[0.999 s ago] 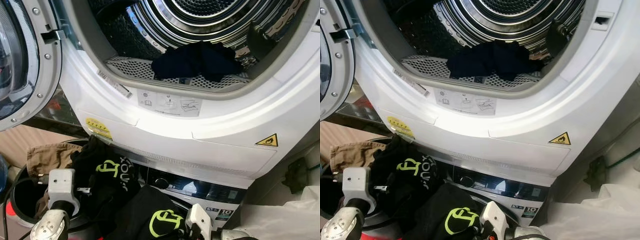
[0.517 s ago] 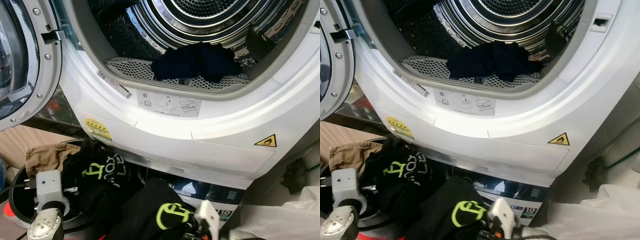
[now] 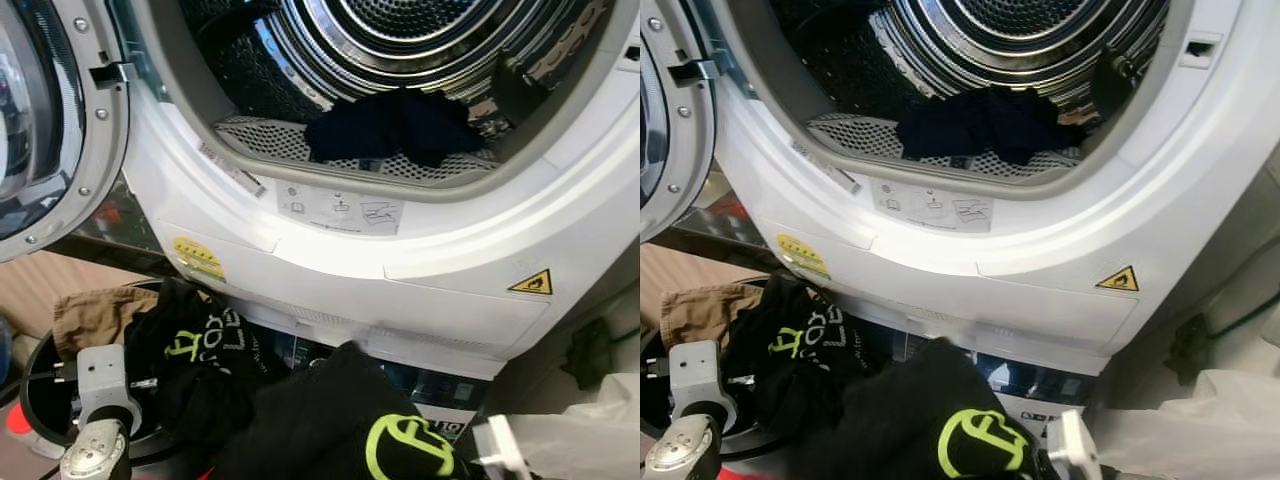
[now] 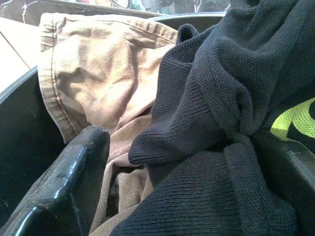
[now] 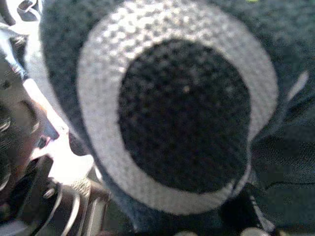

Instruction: Clothes washing

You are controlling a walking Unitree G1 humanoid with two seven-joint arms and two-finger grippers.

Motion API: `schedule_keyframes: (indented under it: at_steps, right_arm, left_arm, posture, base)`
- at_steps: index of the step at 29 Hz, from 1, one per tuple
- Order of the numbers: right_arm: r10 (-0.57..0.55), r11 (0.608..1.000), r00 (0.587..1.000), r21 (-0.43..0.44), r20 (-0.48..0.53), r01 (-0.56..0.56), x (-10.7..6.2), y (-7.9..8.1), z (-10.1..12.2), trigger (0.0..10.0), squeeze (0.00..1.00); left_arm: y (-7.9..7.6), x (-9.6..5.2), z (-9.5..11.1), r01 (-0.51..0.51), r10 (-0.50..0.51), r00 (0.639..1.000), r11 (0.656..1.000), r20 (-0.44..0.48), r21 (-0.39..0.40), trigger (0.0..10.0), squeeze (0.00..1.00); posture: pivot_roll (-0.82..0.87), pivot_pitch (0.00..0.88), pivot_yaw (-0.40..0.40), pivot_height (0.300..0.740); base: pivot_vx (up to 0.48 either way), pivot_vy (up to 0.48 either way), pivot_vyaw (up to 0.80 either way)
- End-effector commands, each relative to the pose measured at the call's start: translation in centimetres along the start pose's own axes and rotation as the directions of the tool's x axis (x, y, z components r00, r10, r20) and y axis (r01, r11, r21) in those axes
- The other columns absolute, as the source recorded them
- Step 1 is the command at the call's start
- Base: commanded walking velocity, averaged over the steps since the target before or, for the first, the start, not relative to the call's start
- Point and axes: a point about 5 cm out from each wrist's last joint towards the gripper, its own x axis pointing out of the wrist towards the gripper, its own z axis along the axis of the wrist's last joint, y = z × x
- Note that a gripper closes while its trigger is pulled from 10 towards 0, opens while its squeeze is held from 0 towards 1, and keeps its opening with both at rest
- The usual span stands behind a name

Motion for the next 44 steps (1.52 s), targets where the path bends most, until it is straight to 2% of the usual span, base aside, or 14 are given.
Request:
schedule_keyframes:
  at_steps: [1, 8, 19, 28, 33, 34, 35, 37, 38, 39, 40, 41, 42, 44]
  right_arm:
    - [0.022, 0.999, 1.0, -0.042, 0.01, -0.022, -0.6, 0.5, 1.2, 0.0, 0.0]
    - [0.037, 0.995, 0.999, -0.093, 0.038, -0.033, -0.4, 0.9, 3.1, 0.0, 0.0]
    - [0.08, 0.953, 0.947, -0.302, 0.31, 0.018, 0.4, 1.1, 10.2, 0.0, 0.0]
    - [0.087, 0.949, 0.933, -0.313, 0.35, 0.029, 0.5, 1.0, 11.6, 0.0, 0.0]
    - [0.091, 0.953, 0.937, -0.303, 0.338, 0.017, 0.8, 1.0, 11.5, 0.0, 0.0]
    - [0.092, 0.954, 0.94, -0.299, 0.33, 0.011, 0.9, 1.0, 11.3, 0.0, 0.0]
    - [0.101, 0.957, 0.942, -0.29, 0.32, -0.004, 1.2, 1.1, 11.1, 0.0, 0.0]
    - [0.101, 0.957, 0.942, -0.29, 0.32, -0.004, 1.2, 1.1, 11.1, 0.0, 0.0]
    - [0.111, 0.96, 0.946, -0.28, 0.304, -0.023, 1.6, 1.2, 10.8, 0.0, 0.0]
    - [0.111, 0.96, 0.946, -0.28, 0.304, -0.023, 1.6, 1.2, 10.8, 0.0, 0.0]
    - [0.116, 0.962, 0.952, -0.271, 0.283, -0.037, 1.9, 1.2, 10.4, 0.0, 0.0]
    - [0.117, 0.963, 0.954, -0.267, 0.275, -0.041, 2.0, 1.2, 10.2, 0.0, 0.0]
    - [0.119, 0.965, 0.959, -0.257, 0.258, -0.051, 2.2, 1.2, 9.8, 0.0, 0.0]
    - [0.133, 0.967, 0.956, -0.246, 0.262, -0.068, 2.5, 1.2, 9.5, 0.0, 0.0]
  left_arm:
    - [0.5, -0.1, -1.1, -0.022, 0.023, 0.999, 0.999, -0.037, 0.032, 10.0, 0.0]
    - [0.8, -0.1, -1.5, -0.027, 0.029, 0.998, 0.999, -0.054, 0.036, 10.0, 0.0]
    - [0.7, -0.2, -2.3, -0.02, 0.023, 0.996, 0.999, -0.088, 0.036, 10.0, 0.0]
    - [1.4, -0.5, -4.0, -0.064, 0.076, 0.98, 0.995, -0.184, 0.071, 10.0, 0.0]
    - [0.4, -0.8, -4.7, 0.076, -0.065, 0.972, 0.996, -0.228, 0.043, 10.0, 0.0]
    - [0.0, -0.8, -4.6, 0.129, -0.116, 0.971, 0.99, -0.209, 0.051, 10.0, 0.0]
    - [-1.7, -1.4, -3.3, 0.328, -0.315, 0.942, 0.937, -0.119, 0.121, 10.0, 0.0]
    - [-1.7, -1.4, -3.3, 0.328, -0.315, 0.942, 0.937, -0.119, 0.121, 10.0, 0.0]
    - [-1.9, -1.5, -1.5, 0.327, -0.333, 0.943, 0.928, 0.007, 0.18, 10.0, 0.0]
    - [-1.9, -1.5, -1.5, 0.327, -0.333, 0.943, 0.928, 0.007, 0.18, 10.0, 0.0]
    - [-1.3, -1.4, 0.5, 0.247, -0.275, 0.95, 0.951, 0.145, 0.184, 10.0, 0.0]
    - [-1.2, -1.4, 1.3, 0.226, -0.26, 0.945, 0.958, 0.198, 0.179, 10.0, 0.0]
    - [-1.0, -1.6, 3.0, 0.193, -0.232, 0.923, 0.97, 0.306, 0.151, 10.0, 0.0]
    - [-1.4, -2.0, 4.3, 0.211, -0.265, 0.886, 0.961, 0.38, 0.18, 10.0, 0.0]
  posture:
    - [-0.03, 0.088, 0.036, 0.74]
    - [-0.03, 0.09, 0.038, 0.74]
    - [-0.03, 0.087, 0.035, 0.74]
    - [-0.02, 0.089, 0.029, 0.74]
    - [-0.02, 0.088, 0.027, 0.74]
    - [-0.02, 0.088, 0.026, 0.74]
    - [-0.02, 0.087, 0.027, 0.74]
    - [-0.02, 0.087, 0.027, 0.74]
    - [-0.02, 0.086, 0.028, 0.74]
    - [-0.02, 0.086, 0.028, 0.74]
    - [-0.01, 0.084, 0.028, 0.74]
    - [-0.01, 0.084, 0.028, 0.74]
    - [-0.01, 0.084, 0.027, 0.74]
    - [-0.01, 0.081, 0.027, 0.74]
  base:
    - [0.0, 0.0, 0.0]
    - [0.0, 0.0, 0.0]
    - [0.0, 0.0, 0.0]
    - [0.0, 0.0, 0.0]
    - [0.0, 0.0, 0.0]
    - [0.0, 0.0, 0.0]
    - [0.0, 0.0, 0.0]
    - [0.0, 0.0, 0.0]
    - [0.0, 0.0, 0.0]
    - [0.0, 0.0, 0.0]
    - [0.0, 0.0, 0.0]
    - [0.0, 0.0, 0.0]
    - [0.0, 0.0, 0.0]
    - [0.0, 0.0, 0.0]
